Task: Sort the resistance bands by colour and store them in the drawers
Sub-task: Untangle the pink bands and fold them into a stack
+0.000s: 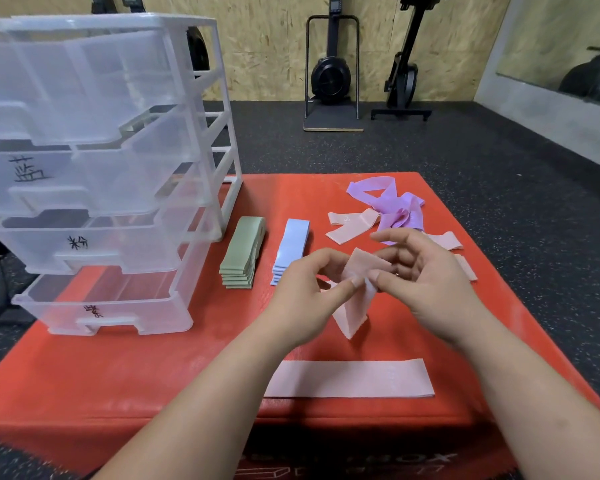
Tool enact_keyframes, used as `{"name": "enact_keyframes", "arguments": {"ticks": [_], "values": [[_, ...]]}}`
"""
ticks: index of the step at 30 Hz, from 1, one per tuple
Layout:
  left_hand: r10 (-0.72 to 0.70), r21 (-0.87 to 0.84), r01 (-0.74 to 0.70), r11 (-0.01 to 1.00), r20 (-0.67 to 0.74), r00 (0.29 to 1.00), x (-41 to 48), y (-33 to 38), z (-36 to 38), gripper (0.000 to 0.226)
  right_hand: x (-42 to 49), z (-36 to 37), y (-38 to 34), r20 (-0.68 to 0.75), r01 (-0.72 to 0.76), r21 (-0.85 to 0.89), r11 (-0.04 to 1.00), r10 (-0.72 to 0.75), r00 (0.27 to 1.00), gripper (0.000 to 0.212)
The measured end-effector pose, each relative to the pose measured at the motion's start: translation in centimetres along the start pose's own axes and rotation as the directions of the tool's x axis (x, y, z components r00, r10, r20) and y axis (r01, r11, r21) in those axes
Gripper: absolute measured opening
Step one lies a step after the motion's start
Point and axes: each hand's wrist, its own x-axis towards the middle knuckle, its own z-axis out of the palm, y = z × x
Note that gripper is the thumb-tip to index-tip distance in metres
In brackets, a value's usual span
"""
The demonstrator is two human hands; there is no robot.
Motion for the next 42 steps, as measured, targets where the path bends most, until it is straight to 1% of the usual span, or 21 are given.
{"name": "enact_keyframes", "arguments": {"ticks": [4,6,9,11,13,15,17,19,21,23,25,26,27,28,30,31,32,34,36,40,42], "values": [[0.014,-0.038,-0.018,0.999,-0.106,0.994,0.2,0.1,0.0,0.008,0.0,1.4,0.7,0.033,-0.029,0.044,0.999,0.027,0.999,0.052],[-0.017,-0.136,-0.006,0.991,-0.168,0.986,0.2,0.1,-0.1,0.011,-0.3,2.2,1.4,0.099,-0.066,0.018,0.998,0.064,0.993,0.052],[-0.082,-0.324,-0.004,0.946,-0.251,0.965,0.3,0.4,-0.5,0.013,-0.6,2.6,2.8,0.185,-0.125,-0.080,0.989,0.138,0.973,0.043],[-0.126,-0.420,-0.016,0.907,-0.307,0.943,0.4,0.6,-1.0,0.008,-0.5,2.4,4.0,0.196,-0.089,-0.218,0.972,0.133,0.972,0.032],[-0.179,-0.468,-0.008,0.884,-0.353,0.918,0.5,0.5,-1.7,0.006,-0.2,1.8,4.7,0.193,-0.043,-0.335,0.941,0.113,0.975,0.024],[-0.209,-0.455,0.010,0.890,-0.388,0.898,0.5,0.2,-2.3,0.008,0.1,0.6,4.6,0.205,-0.045,-0.354,0.934,0.125,0.971,0.025],[-0.213,-0.424,0.012,0.906,-0.430,0.877,0.5,-0.1,-2.9,0.011,0.3,-0.9,4.3,0.232,-0.029,-0.423,0.905,0.139,0.963,0.027],[-0.224,-0.397,0.024,0.918,-0.466,0.856,0.4,-0.2,-3.5,0.020,0.3,-2.5,4.2,0.241,-0.016,-0.508,0.861,0.159,0.957,0.026],[-0.255,-0.343,0.084,0.935,-0.489,0.834,0.1,-0.5,-4.2,0.025,0.2,-4.0,4.2,0.190,-0.040,-0.545,0.838,0.170,0.967,0.021],[-0.293,-0.275,0.175,0.945,-0.482,0.826,-0.3,-1.4,-4.8,0.021,0.0,-5.2,4.2,0.105,-0.040,-0.604,0.796,0.129,0.986,0.015],[-0.325,-0.183,0.270,0.945,-0.444,0.835,-0.6,-2.5,-5.6,0.015,-0.2,-5.9,4.2,0.046,0.013,-0.686,0.727,0.026,0.999,0.011],[-0.335,-0.113,0.317,0.942,-0.407,0.850,-0.7,-3.1,-6.0,0.012,-0.3,-6.1,4.3,0.043,0.041,-0.727,0.686,-0.014,0.999,0.010],[-0.341,-0.019,0.358,0.933,-0.357,0.870,-0.9,-3.7,-6.3,0.011,-0.4,-6.1,4.6,0.053,0.053,-0.767,0.639,-0.019,0.998,0.009],[-0.338,0.113,0.387,0.915,-0.305,0.890,-1.1,-4.2,-6.5,0.010,-0.6,-6.0,4.9,0.072,0.054,-0.802,0.595,0.007,0.997,0.008],[-0.325,0.406,0.395,0.824,-0.232,0.917,-1.9,-5.3,-6.7,0.012,-1.1,-5.8,6.0,0.115,0.033,-0.858,0.512,0.128,0.985,0.012],[-0.329,0.501,0.388,0.774,-0.206,0.921,-2.2,-5.6,-6.8,0.012,-1.3,-5.6,6.5,0.134,0.029,-0.876,0.482,0.183,0.974,0.018],[-0.340,0.553,0.385,0.738,-0.188,0.921,-2.5,-5.9,-6.9,0.011,-1.5,-5.6,7.0,0.146,0.029,-0.883,0.468,0.216,0.965,0.025],[-0.334,0.593,0.370,0.715,-0.175,0.926,-2.8,-6.4,-7.1,0.010,-1.7,-5.7,7.4,0.135,0.013,-0.878,0.479,0.222,0.966,0.036],[-0.306,0.606,0.350,0.715,-0.179,0.935,-2.8,-6.5,-7.3,0.013,-1.6,-6.1,7.3,0.105,-0.029,-0.847,0.532,0.221,0.970,0.039],[-0.266,0.579,0.340,0.741,-0.210,0.941,-2.7,-7.0,-7.9,0.016,-1.2,-6.9,6.9,-0.003,-0.163,-0.742,0.650,0.240,0.971,0.038],[-0.242,0.563,0.334,0.756,-0.235,0.942,-2.8,-7.1,-8.3,0.021,-1.1,-7.3,6.7,-0.067,-0.219,-0.673,0.706,0.237,0.969,0.033]]}}
